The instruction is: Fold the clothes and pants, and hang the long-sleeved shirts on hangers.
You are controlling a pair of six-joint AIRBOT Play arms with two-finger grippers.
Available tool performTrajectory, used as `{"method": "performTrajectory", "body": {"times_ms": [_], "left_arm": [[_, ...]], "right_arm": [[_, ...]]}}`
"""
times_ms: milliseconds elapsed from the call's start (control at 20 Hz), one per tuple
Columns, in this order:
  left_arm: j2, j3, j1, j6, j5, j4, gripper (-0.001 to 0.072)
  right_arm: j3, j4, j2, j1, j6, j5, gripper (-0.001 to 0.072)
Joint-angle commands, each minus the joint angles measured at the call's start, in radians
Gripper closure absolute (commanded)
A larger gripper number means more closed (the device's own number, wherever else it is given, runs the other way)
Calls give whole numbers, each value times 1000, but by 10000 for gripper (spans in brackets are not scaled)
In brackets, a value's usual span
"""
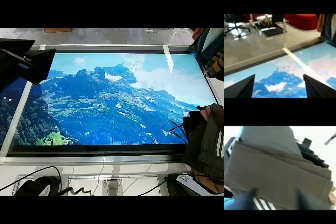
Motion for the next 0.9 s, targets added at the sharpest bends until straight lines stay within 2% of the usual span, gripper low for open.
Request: {"method": "performTrajectory", "body": {"times_ms": [0, 50, 200, 450, 700, 850], "left_arm": [[1, 0, 0, 0, 0, 0, 17], [1, 0, 0, 0, 0, 0, 18], [1, 0, 0, 0, 0, 0, 17], [1, 0, 0, 0, 0, 0, 17], [1, 0, 0, 0, 0, 0, 17], [1, 0, 0, 0, 0, 0, 17]], "right_arm": [[0, 108, -2, 19, 2, 0, 663], [0, 120, -2, 49, 2, 7, 696], [0, 116, 3, 217, -2, 13, 696], [0, 84, 3, 674, 7, -32, 696], [0, -133, 3, 1162, 35, -111, 697], [0, -291, 2, 1315, 76, -152, 697]]}}
